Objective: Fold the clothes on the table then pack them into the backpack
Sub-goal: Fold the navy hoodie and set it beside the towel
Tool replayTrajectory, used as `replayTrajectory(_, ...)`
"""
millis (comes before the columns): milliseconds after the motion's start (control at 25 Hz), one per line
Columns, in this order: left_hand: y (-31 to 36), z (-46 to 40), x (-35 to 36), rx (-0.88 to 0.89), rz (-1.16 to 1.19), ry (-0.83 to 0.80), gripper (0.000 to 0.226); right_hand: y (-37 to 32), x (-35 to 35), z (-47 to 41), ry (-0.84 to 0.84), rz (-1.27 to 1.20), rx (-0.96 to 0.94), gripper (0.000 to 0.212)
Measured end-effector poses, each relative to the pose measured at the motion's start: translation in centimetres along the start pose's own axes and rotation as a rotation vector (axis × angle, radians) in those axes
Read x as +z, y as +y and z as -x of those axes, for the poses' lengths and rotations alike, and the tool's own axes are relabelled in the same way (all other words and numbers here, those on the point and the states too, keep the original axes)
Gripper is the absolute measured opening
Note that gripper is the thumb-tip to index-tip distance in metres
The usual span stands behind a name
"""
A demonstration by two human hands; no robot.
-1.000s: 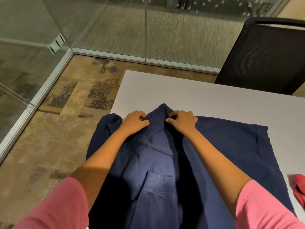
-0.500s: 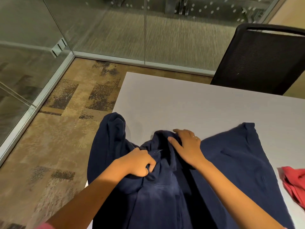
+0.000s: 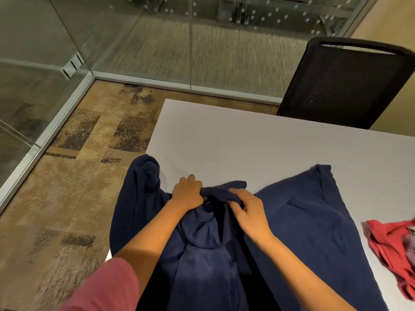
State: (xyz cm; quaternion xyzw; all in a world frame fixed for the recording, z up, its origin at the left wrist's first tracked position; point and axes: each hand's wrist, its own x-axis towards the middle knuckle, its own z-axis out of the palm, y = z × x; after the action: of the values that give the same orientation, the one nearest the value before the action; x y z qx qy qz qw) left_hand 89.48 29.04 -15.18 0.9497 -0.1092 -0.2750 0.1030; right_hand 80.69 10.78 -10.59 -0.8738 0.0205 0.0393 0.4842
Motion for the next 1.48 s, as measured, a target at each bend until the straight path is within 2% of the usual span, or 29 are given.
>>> replayTrajectory(120, -0.3, -1.2, -1.0, -0.114, 0.107, -0.028, 0.022, -0.8, -1.3, -0.3, 0.12, -0.116, -0.003, 0.029)
replayTrajectory(240, -0.2, -1.7, -2.7, -0.084, 0.181, 0.023, 0.02, -0.7, -1.8, -0.2, 0.12, -0.153, 0.048, 0.03)
replayTrajectory(320, 0.3, -1.5, -4.6, -0.069, 0.457, 0.05, 0.025, -0.4, -2.1, 0.0, 0.097, -0.143, 0.071, 0.032)
replayTrajectory(400, 0.7, -1.3, -7.0, -0.079, 0.867, 0.115, 0.035, -0.3, -2.2, -0.1, 0.079, -0.125, 0.074, 0.03)
replayTrajectory(440, 0.8, -1.4, -8.3, -0.069, 0.987, 0.198, 0.04, -0.4, -2.2, -0.3, 0.073, -0.114, 0.065, 0.025)
replayTrajectory(480, 1.0, -1.6, -9.7, -0.022, 1.013, 0.29, 0.044, -0.5, -2.1, -0.6, 0.073, -0.095, 0.048, 0.02)
replayTrajectory(600, 1.7, -2.1, -12.8, 0.207, 0.694, 0.567, 0.042, -0.9, -1.6, -1.9, 0.102, -0.015, 0.013, 0.007)
replayTrajectory(640, 1.7, -2.3, -13.1, 0.281, 0.584, 0.654, 0.042, -0.9, -1.5, -2.3, 0.094, 0.028, -0.014, 0.009)
replayTrajectory(720, 1.1, -2.8, -12.9, 0.36, 0.444, 0.723, 0.046, -0.5, -1.1, -3.0, 0.017, 0.148, -0.077, 0.031)
replayTrajectory(800, 0.1, -2.8, -11.3, 0.252, 0.339, 0.607, 0.062, 0.8, -0.7, -3.1, -0.075, 0.237, -0.064, 0.054)
replayTrajectory(880, -1.1, -2.3, -8.6, -0.008, 0.319, 0.349, 0.072, 2.3, -0.9, -2.9, -0.049, 0.233, 0.033, 0.054)
replayTrajectory(960, -2.1, -1.0, -5.7, -0.149, 0.295, 0.134, 0.054, 4.0, -1.9, -3.0, -0.011, 0.228, 0.131, 0.045)
replayTrajectory(1040, -2.2, 0.9, -3.4, -0.11, 0.34, 0.016, 0.028, 5.7, -3.4, -3.2, -0.077, 0.355, 0.19, 0.042)
replayTrajectory(1120, -1.3, 2.7, -1.2, -0.027, 0.392, -0.073, 0.044, 6.7, -4.6, -3.2, -0.227, 0.495, 0.231, 0.048)
replayTrajectory(1200, 0.5, 4.1, -0.1, 0.015, 0.37, -0.088, 0.053, 6.9, -5.2, -3.3, -0.341, 0.614, 0.234, 0.05)
replayTrajectory(1320, 2.9, 5.0, 1.4, 0.039, 0.3, -0.047, 0.057, 6.5, -4.9, -4.1, -0.377, 0.771, 0.116, 0.028)
replayTrajectory(1400, 3.5, 4.8, 2.6, 0.044, 0.266, -0.064, 0.049, 6.0, -4.8, -4.8, -0.351, 0.662, 0.091, 0.018)
replayTrajectory(1480, 3.6, 4.3, 2.3, 0.039, 0.354, -0.097, 0.026, 5.3, -5.0, -5.3, -0.348, 0.422, 0.168, 0.015)
